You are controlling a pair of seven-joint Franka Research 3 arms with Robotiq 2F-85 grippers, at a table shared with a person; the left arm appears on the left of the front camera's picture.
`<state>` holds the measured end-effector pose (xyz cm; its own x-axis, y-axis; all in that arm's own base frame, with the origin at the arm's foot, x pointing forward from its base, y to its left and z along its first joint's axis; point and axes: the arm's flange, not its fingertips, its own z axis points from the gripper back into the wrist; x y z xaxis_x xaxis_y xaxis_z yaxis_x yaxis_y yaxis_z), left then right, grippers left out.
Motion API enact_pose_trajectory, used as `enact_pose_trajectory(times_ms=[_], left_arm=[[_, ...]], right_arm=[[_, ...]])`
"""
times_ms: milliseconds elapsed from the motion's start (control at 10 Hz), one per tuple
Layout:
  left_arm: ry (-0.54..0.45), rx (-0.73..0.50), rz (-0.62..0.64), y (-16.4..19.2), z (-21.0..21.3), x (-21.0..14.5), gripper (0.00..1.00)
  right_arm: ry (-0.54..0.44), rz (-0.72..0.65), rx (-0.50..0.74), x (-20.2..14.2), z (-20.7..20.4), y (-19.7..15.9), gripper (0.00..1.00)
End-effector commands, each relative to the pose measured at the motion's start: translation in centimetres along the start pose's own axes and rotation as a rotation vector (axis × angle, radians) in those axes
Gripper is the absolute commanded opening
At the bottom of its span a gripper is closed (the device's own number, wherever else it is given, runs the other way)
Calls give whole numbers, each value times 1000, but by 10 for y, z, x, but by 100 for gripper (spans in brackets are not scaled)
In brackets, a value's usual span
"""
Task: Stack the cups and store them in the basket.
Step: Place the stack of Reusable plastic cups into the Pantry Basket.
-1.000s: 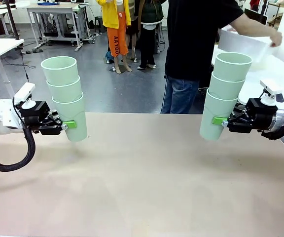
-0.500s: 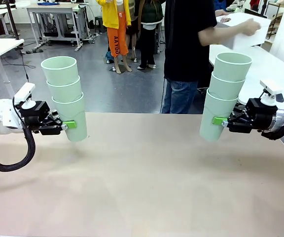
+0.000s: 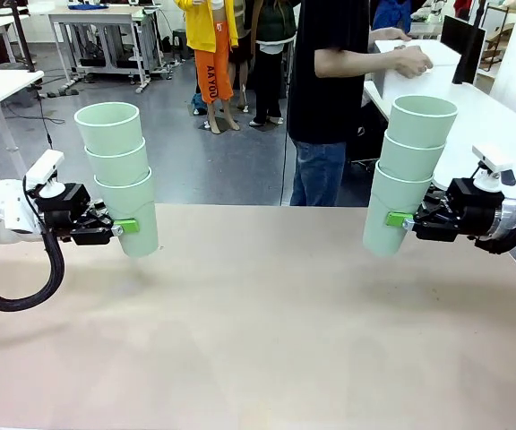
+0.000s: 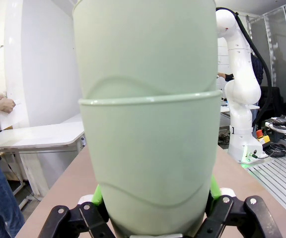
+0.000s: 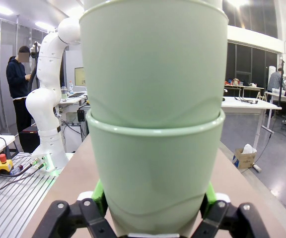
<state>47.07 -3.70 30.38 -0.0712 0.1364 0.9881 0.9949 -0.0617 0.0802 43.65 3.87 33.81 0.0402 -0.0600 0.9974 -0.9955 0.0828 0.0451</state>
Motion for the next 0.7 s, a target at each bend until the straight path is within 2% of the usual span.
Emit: enact_pose_trajectory(times_ms=[0,600], left_arm=[[-4,-4,-8,-1,-1,4,85],[-4,-4,-8,-1,-1,4,85]], right_arm=[[3,11,5,5,-1,1,86],[3,11,5,5,-1,1,86]])
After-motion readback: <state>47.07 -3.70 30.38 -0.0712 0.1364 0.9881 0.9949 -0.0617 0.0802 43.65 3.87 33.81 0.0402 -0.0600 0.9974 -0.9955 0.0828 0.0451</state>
